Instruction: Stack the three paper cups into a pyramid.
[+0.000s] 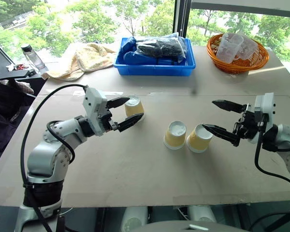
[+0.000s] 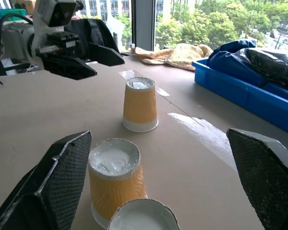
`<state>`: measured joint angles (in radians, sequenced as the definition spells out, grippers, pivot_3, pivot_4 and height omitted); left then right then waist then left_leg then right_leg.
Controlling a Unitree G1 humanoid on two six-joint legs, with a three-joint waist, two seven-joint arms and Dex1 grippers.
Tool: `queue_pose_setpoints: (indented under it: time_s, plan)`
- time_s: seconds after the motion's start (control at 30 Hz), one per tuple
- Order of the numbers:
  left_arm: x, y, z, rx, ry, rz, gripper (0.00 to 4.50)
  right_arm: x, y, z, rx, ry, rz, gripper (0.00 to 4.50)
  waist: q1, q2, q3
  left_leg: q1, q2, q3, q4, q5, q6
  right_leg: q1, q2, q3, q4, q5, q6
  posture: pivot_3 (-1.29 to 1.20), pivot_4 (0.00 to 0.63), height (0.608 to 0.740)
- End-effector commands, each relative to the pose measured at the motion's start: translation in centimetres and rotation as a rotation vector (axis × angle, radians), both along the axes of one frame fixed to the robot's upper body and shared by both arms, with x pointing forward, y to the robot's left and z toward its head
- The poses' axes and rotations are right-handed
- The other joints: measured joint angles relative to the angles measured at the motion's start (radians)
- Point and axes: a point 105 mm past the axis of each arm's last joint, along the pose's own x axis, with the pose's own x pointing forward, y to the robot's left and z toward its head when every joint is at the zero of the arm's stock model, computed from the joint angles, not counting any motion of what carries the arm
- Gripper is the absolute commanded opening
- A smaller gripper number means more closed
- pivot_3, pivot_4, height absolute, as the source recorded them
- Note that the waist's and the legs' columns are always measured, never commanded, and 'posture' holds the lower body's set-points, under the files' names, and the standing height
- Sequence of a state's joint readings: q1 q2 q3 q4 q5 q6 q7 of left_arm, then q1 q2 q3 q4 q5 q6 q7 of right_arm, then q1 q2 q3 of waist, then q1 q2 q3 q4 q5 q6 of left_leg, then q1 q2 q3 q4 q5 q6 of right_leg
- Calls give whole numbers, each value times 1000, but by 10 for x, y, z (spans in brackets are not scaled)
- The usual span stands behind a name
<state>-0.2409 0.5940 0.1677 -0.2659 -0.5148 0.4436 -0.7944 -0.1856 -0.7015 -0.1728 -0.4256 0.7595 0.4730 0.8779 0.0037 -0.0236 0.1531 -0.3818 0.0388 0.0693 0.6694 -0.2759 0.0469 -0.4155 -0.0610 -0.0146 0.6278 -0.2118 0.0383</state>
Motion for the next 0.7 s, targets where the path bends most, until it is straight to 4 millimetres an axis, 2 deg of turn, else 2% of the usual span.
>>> queue_pose_setpoints:
  time_s: [0.03,0.3,0.47,0.7]
  plan:
    - [18,5,-3,16,-77,136,4500,-1,4,10,16,-20,7,4441,10,0,0,0,0,0,0,0,0,0,-1,0,0,0,0,0,150,733]
    - [38,-7,-23,19,-89,166,4500,0,8,7,-1,-21,10,4441,11,0,0,-2,-1,0,0,0,0,0,-2,0,-2,1,2,0,150,733]
    - [56,-6,-22,45,-105,177,4500,-1,9,11,9,-28,9,4441,10,0,0,-2,-1,1,0,0,0,0,-1,-3,-1,1,2,0,150,733]
    - [62,-15,-27,38,-77,117,4500,-3,9,11,17,-35,4,4441,10,0,0,-3,-1,0,0,0,0,0,-1,-2,-1,1,2,0,150,733]
